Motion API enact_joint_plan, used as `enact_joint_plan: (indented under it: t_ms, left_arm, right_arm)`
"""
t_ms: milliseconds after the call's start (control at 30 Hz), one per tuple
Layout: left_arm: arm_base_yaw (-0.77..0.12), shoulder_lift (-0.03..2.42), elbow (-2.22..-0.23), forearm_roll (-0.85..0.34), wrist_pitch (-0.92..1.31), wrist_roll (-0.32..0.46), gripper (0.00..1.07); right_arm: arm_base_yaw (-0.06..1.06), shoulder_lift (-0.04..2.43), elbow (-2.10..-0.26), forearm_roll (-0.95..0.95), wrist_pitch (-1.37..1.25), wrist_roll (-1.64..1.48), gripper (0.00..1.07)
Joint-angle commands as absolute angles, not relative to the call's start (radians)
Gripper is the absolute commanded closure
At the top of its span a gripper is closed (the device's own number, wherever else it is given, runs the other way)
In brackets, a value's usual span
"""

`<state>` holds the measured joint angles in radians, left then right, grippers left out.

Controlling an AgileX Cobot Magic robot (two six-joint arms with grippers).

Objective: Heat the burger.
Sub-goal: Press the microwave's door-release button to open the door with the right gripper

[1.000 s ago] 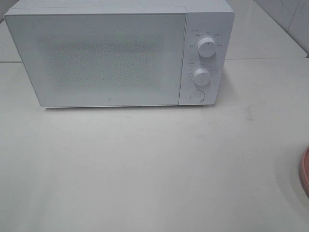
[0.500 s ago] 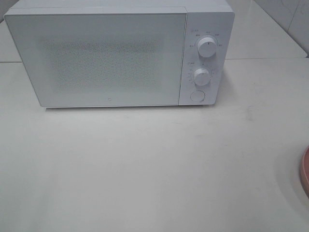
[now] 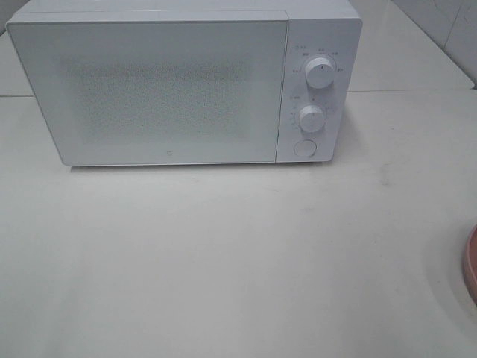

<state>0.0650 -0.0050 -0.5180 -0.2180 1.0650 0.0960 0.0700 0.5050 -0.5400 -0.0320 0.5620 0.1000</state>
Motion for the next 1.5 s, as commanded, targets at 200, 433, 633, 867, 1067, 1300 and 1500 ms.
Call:
enact_joint_plan:
  t_ms: [200,433,633,867,1067,1300,1500]
  left_arm:
    - [0.064,-0.021,-0.517,-0.222,1.060,0.098,0.07]
    - [0.064,-0.021,-0.517,-0.222,1.060,0.098,0.07]
    - [0.064,-0.021,-0.517,-0.222,1.060,0.098,0.07]
    - [0.064,-0.021,-0.517,-0.222,1.060,0.098,0.07]
    - [0.064,-0.021,-0.517,-0.222,1.060,0.098,0.07]
    - [0.064,-0.021,-0.517,-0.222,1.060,0.098,0.07]
    - [0.064,-0.021,-0.517,-0.222,1.060,0.098,0.07]
  right_arm:
    - [0.067,0.632,-0.539,-0.036,0.430,0.103,0.31]
    - [0.067,0.726,-0.539,-0.036,0.312,0.103,0.31]
    - [0.067,0.800,-0.539,-0.036,0.220,0.103,0.31]
    - [0.067,0.882,-0.539,-0.036,0.124,0.103,0.31]
    - [0.067,0.984,-0.539,-0.036,0.016,0.103,0.31]
    - [0.067,1.072,-0.539,-0.038,-0.069,0.103,0.31]
    - [0.072,1.124,-0.539,-0.040,-0.177,0.103,0.31]
